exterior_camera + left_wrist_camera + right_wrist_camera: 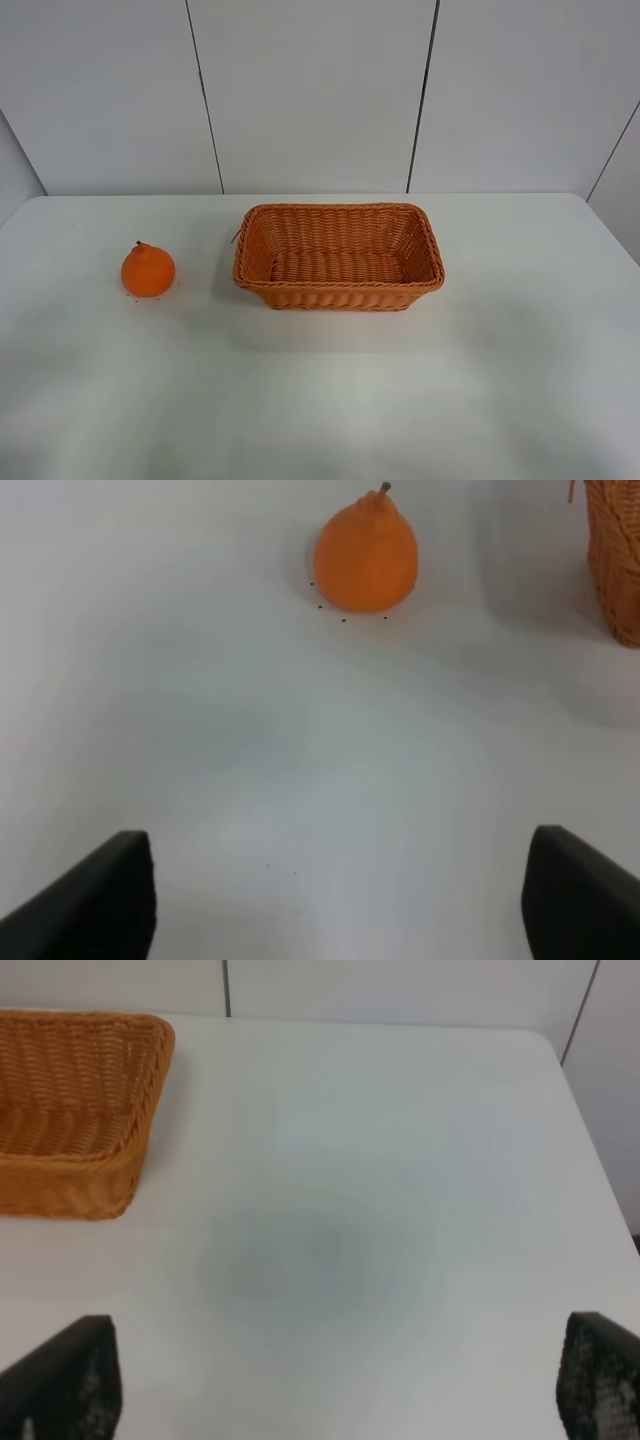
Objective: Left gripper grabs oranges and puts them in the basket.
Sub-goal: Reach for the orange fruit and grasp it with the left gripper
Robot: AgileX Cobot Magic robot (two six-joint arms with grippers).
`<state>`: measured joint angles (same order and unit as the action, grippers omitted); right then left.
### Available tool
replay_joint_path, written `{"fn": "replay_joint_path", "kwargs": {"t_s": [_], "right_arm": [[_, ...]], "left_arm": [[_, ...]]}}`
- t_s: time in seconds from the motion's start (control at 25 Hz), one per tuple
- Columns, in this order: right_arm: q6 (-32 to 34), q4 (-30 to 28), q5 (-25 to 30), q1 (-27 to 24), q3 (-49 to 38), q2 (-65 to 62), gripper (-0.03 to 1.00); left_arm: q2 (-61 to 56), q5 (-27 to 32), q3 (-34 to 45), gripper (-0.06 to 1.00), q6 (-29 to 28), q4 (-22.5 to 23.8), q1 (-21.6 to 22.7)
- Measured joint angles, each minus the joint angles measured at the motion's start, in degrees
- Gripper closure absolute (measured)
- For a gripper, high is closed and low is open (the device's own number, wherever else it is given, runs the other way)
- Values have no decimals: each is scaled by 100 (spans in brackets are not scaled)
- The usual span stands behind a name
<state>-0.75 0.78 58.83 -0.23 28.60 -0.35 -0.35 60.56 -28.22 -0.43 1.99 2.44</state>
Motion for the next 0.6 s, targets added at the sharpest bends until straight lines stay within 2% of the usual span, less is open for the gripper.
{"fn": "replay_joint_path", "kwargs": {"t_s": [0.6], "right_arm": [[0, 0, 0, 0, 0, 0, 27]], "left_arm": [[142, -85, -201, 9, 0, 0, 0]]}}
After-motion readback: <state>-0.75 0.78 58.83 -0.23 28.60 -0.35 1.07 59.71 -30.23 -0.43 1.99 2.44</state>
